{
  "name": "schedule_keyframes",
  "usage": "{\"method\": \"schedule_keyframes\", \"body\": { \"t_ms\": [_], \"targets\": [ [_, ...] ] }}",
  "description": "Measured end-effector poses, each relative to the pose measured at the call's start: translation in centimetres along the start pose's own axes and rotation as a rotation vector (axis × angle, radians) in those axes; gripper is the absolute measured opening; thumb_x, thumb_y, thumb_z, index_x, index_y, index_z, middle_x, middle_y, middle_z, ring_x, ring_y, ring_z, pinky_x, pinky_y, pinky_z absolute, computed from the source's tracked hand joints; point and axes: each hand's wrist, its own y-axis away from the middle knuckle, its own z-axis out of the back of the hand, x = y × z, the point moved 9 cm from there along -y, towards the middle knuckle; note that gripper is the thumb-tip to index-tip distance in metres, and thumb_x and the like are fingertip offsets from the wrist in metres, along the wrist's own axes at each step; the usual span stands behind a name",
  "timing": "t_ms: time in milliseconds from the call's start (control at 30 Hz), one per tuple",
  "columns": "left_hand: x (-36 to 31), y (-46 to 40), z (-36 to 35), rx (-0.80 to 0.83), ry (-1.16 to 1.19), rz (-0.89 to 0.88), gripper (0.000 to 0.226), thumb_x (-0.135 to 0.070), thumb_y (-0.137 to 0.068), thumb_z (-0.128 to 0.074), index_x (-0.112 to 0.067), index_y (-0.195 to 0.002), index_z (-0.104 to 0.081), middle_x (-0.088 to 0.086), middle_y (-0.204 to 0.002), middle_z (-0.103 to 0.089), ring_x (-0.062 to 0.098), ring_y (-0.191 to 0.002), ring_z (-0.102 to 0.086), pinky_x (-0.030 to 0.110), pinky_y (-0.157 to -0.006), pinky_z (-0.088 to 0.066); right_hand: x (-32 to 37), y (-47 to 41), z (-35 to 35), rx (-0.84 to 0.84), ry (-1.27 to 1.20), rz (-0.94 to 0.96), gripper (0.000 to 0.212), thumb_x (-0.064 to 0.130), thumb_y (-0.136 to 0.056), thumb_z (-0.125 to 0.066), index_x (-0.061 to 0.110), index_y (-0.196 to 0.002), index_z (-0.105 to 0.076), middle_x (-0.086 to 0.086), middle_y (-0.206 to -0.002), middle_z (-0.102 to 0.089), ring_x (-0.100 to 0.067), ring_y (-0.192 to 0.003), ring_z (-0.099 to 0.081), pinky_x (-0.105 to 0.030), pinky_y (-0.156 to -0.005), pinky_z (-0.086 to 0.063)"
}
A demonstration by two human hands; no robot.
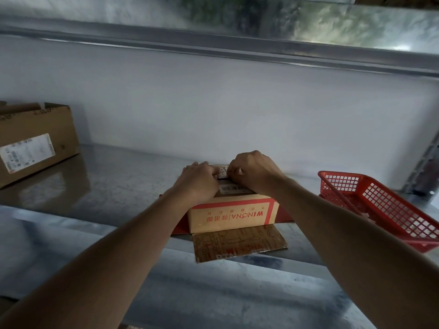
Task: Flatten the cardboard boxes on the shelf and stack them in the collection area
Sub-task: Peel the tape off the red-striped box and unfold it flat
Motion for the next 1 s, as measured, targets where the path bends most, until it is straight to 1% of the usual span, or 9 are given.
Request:
{"method": "schedule_keyframes", "body": {
  "t_ms": [200, 433, 500, 600, 667, 733, 833, 900, 1000],
  "targets": [
    [-0.2, 0.1, 0.1, 0.021, -0.001, 0.019, 0.044, -0.030, -0.105, -0.045, -0.032, -0.147, -0.056, 0.004, -0.142, -0.054, 0.030, -0.129, -0.049, 0.049, -0.105, -0.047, -0.6, -0.2, -0.3, -0.002, -0.048, -0.113, 0.018, 0.029, -0.101, -0.061, 0.024, -0.103, -0.078, 0.004, -0.102, -0.074, -0.015, -0.086, -0.065, -0.033, -0.072, -0.057],
    [-0.4, 0.4, 0.4, 0.015, 0.026, 0.014, 0.043, -0.027, -0.106, -0.044, -0.030, -0.147, -0.057, 0.004, -0.144, -0.054, 0.029, -0.130, -0.048, 0.048, -0.106, -0.048, -1.9, -0.1, -0.9, -0.055, -0.125, -0.231, 0.016, 0.031, -0.098, -0.064, 0.023, -0.100, -0.079, 0.007, -0.095, -0.074, -0.013, -0.082, -0.066, -0.032, -0.069, -0.058],
    [-0.4, 0.4, 0.4, 0.010, 0.035, 0.010, 0.042, -0.027, -0.106, -0.045, -0.029, -0.146, -0.057, 0.003, -0.144, -0.053, 0.029, -0.130, -0.048, 0.048, -0.106, -0.048, -2.4, -0.1, -1.1, -0.056, -0.163, -0.258, 0.014, 0.028, -0.098, -0.065, 0.023, -0.099, -0.078, 0.008, -0.095, -0.074, -0.011, -0.081, -0.065, -0.031, -0.070, -0.058],
    [-0.5, 0.6, 0.2, 0.003, 0.038, -0.007, 0.041, -0.027, -0.106, -0.046, -0.028, -0.145, -0.059, 0.002, -0.141, -0.054, 0.029, -0.129, -0.048, 0.051, -0.106, -0.048, -2.2, -0.3, -1.6, 0.011, -0.204, -0.199, 0.012, 0.022, -0.100, -0.065, 0.025, -0.101, -0.076, 0.014, -0.094, -0.070, 0.000, -0.078, -0.061, -0.017, -0.065, -0.049],
    [-0.4, 0.6, 0.2, -0.007, 0.037, -0.010, 0.040, -0.028, -0.106, -0.046, -0.028, -0.144, -0.059, 0.003, -0.138, -0.056, 0.029, -0.126, -0.050, 0.051, -0.104, -0.049, -2.4, -0.3, -1.5, 0.019, -0.254, -0.205, 0.012, 0.023, -0.102, -0.063, 0.026, -0.101, -0.075, 0.020, -0.088, -0.065, 0.002, -0.079, -0.060, -0.014, -0.064, -0.045],
    [-0.4, 0.5, 0.2, -0.012, 0.018, -0.005, 0.042, -0.028, -0.106, -0.045, -0.029, -0.146, -0.057, 0.005, -0.141, -0.055, 0.031, -0.129, -0.048, 0.053, -0.106, -0.047, -2.7, -0.1, -1.6, 0.001, -0.287, -0.248, 0.011, 0.025, -0.103, -0.060, 0.027, -0.099, -0.070, 0.021, -0.086, -0.061, 0.000, -0.082, -0.060, -0.015, -0.063, -0.045],
    [-0.5, 0.5, 0.3, 0.000, -0.026, 0.007, 0.045, -0.030, -0.105, -0.045, -0.030, -0.148, -0.055, 0.010, -0.146, -0.052, 0.037, -0.138, -0.041, 0.056, -0.111, -0.042, -3.1, 0.5, -1.6, -0.081, -0.296, -0.345, 0.016, 0.016, -0.102, -0.055, 0.023, -0.096, -0.069, 0.017, -0.088, -0.062, -0.006, -0.085, -0.061, -0.022, -0.063, -0.049],
    [-0.6, 0.5, 0.4, 0.005, -0.038, 0.007, 0.045, -0.031, -0.104, -0.045, -0.030, -0.147, -0.056, 0.011, -0.147, -0.053, 0.038, -0.138, -0.043, 0.055, -0.110, -0.045, -3.6, 1.1, -1.4, -0.145, -0.332, -0.425, 0.022, 0.008, -0.098, -0.050, 0.022, -0.094, -0.067, 0.017, -0.090, -0.063, -0.010, -0.087, -0.062, -0.030, -0.065, -0.055],
    [-0.6, 0.5, 0.5, 0.004, -0.036, 0.002, 0.045, -0.030, -0.103, -0.044, -0.031, -0.146, -0.056, 0.012, -0.146, -0.055, 0.037, -0.134, -0.047, 0.053, -0.106, -0.049, -4.8, 2.6, -0.8, -0.252, -0.400, -0.536, 0.022, 0.006, -0.096, -0.049, 0.021, -0.092, -0.065, 0.017, -0.090, -0.061, -0.014, -0.088, -0.061, -0.043, -0.074, -0.059]
  ]
}}
